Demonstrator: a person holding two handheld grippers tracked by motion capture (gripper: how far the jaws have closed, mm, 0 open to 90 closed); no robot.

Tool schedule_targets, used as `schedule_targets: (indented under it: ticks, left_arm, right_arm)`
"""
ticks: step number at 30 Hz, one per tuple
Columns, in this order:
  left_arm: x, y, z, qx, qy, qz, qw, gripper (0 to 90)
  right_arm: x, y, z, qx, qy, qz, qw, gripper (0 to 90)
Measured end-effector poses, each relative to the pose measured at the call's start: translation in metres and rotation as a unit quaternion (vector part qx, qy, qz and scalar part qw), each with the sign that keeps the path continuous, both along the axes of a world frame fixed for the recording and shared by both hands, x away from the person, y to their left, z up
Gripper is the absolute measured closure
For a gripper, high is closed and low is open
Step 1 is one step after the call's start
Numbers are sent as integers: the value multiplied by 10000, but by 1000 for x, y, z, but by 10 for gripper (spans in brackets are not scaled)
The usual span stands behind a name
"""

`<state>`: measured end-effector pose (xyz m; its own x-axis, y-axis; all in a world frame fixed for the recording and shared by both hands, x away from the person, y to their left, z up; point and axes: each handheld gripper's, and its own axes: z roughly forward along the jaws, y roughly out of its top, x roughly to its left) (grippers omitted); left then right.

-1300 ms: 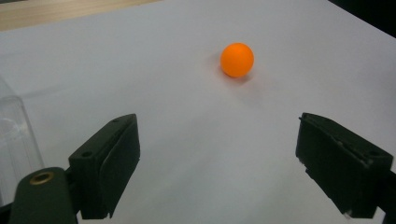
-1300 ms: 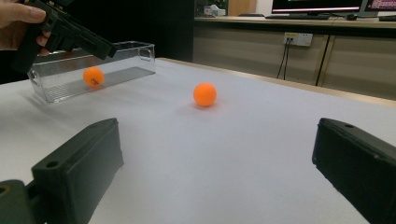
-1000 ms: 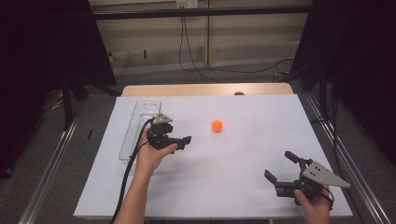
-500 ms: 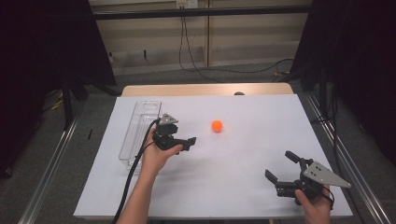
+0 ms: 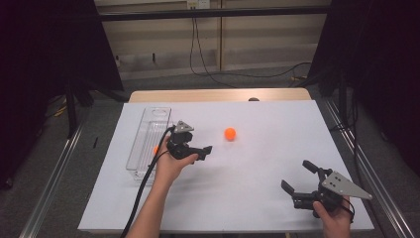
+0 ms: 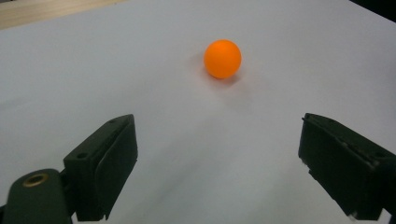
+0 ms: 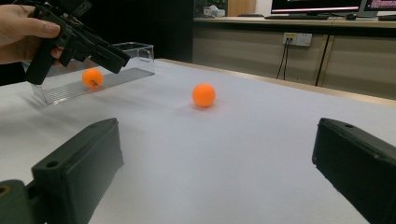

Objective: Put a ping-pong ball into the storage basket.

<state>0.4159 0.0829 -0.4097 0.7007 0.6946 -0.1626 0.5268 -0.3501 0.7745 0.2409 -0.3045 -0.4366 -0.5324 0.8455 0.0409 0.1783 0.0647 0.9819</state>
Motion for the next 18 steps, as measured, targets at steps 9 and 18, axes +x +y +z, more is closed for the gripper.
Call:
schedule_targets:
  ticks: [9,18]
  left_arm:
    - [2,-7,-2,15,12,-38,10000,118]
    - [4,-17,-6,31,42,-109,9999,118]
  right_arm:
    - [0,0,0,2,0,-10,10000,11]
    - [0,0,0,-3,2,-6,10000,11]
